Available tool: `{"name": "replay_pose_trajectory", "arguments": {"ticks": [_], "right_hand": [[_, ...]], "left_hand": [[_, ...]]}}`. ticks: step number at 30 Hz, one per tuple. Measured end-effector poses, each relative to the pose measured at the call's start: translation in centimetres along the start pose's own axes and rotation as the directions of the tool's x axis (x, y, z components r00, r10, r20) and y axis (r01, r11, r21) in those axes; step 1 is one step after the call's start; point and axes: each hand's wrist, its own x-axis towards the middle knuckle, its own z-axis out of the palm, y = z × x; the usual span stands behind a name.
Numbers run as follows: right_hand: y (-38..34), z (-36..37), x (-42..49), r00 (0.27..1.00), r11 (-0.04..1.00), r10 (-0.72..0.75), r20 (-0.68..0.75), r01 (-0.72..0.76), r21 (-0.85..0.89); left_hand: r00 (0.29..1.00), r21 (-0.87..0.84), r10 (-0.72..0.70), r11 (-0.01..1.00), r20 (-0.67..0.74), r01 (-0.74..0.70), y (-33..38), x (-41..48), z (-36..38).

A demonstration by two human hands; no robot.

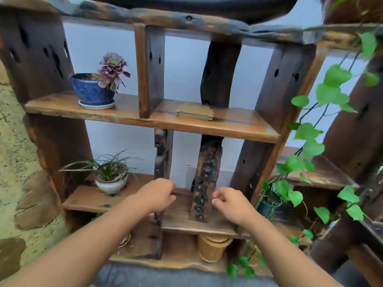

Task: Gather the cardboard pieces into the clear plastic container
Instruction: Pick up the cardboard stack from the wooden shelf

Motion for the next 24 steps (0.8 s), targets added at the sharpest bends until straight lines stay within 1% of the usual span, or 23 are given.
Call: {"name": "replay_pose_trajectory", "arguments": {"ticks": [5,9,11,14,16,19,21,24], "right_hand": [[-2.9,-6.6,2.6,0.993,0.998,-0.053,-0.103,0.049,-0.034],[-5.5,-10.6,5.0,0.984,0.997,-0.047,-0.174,0.056,0.046],[-6.7,-12.3,6.6,0.985,0.986,-0.009,-0.171,0.037,0.163],[-8.4,-14.5,8.9,0.989,0.91,0.122,-0.086,-0.077,0.408],[-9.1,-15.8,10.5,0.984,0.879,0.166,-0.065,-0.118,0.461],[-9.9,-17.6,13.5,0.974,0.865,0.209,-0.087,-0.143,0.481],[-10.3,-18.2,15.7,0.969,0.882,0.226,-0.096,-0.162,0.443],[-10.9,-18.0,18.9,0.966,0.897,0.247,-0.071,-0.2,0.395]], "left_hand": [[0.993,-0.001,0.022,1.0,-0.117,-0.023,1.2,4.1,-7.3],[0.983,-0.02,-0.008,1.0,-0.183,0.004,1.8,5.9,-12.4],[0.976,-0.031,-0.026,0.999,-0.214,0.02,1.9,6.8,-14.5],[0.973,-0.101,-0.057,0.994,-0.225,0.035,1.3,8.3,-17.1],[0.974,-0.129,-0.072,0.991,-0.217,0.044,0.7,9.3,-18.5],[0.969,-0.171,-0.088,0.984,-0.23,0.049,-0.3,11.5,-20.3],[0.968,-0.207,-0.106,0.977,-0.227,0.058,-0.7,13.2,-20.8],[0.968,-0.245,-0.13,0.966,-0.214,0.075,-1.2,15.8,-20.3]]}}
